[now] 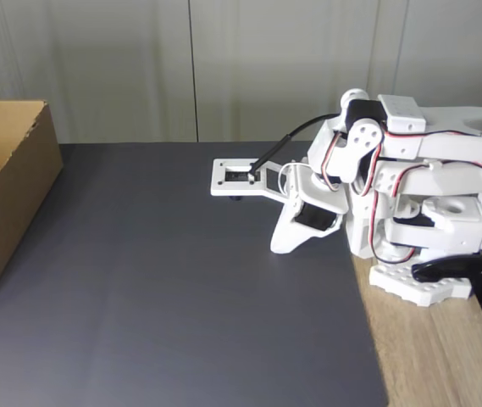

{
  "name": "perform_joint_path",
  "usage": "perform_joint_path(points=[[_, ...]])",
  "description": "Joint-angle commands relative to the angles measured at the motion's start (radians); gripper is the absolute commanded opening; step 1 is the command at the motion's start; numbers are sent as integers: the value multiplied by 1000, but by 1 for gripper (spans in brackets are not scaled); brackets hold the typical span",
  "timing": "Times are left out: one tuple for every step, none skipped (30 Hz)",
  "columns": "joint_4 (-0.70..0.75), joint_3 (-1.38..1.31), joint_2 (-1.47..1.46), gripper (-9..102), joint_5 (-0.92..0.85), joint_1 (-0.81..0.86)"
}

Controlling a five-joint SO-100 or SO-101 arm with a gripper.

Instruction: Grasp a ball and put it in the box.

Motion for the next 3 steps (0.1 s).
perform_joint_path(points=[[14, 0, -8, 0, -5, -8], [14, 0, -8, 0, -5, -8], [14, 0, -8, 0, -5, -8]])
